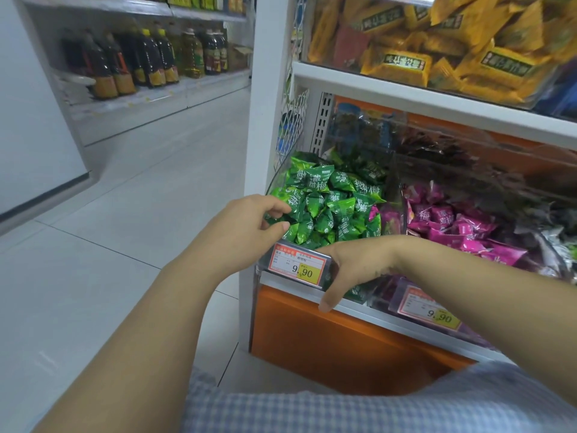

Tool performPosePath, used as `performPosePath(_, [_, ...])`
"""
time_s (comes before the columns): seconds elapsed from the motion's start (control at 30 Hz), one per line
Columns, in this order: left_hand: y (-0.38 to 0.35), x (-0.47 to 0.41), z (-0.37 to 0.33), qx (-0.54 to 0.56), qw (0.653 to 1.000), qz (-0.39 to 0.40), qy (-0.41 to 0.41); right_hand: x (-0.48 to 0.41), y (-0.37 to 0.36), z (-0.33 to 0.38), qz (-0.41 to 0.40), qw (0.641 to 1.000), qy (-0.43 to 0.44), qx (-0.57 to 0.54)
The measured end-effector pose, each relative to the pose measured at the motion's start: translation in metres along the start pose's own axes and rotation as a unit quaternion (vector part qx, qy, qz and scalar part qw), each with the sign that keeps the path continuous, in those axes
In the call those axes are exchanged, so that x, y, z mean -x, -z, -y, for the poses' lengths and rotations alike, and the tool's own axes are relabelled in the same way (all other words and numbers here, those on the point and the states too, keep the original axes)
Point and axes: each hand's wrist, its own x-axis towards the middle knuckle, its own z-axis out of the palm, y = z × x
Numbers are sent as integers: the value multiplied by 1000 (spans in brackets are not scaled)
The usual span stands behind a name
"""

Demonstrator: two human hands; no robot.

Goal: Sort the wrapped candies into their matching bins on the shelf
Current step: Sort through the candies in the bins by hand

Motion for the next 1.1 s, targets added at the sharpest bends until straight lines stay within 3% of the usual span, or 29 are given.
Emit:
performPosePath(0.17, [-1, 0, 0, 3, 1000, -5, 1, 5, 0, 3, -7, 998, 9, -61])
performPosePath(0.33, [1, 1, 1, 4, 1000, -4, 1, 8, 5, 3, -38, 998, 8, -39])
performPosePath(0.53, [1, -2, 2, 1, 1000, -2, -2, 28, 9, 7, -106, 983, -10, 147])
performPosePath(0.63, [1, -3, 1, -1, 1000, -2, 1, 41, 12, 10, -141, 972, -6, 186])
performPosePath(0.9, [-10, -4, -18, 20, 999, -19, -45, 89, 10, -11, -355, 924, 60, 130])
performPosePath(1.1, [-40, -16, -51, 15, 995, -11, -101, 131, -22, -60, -545, 837, 48, -1])
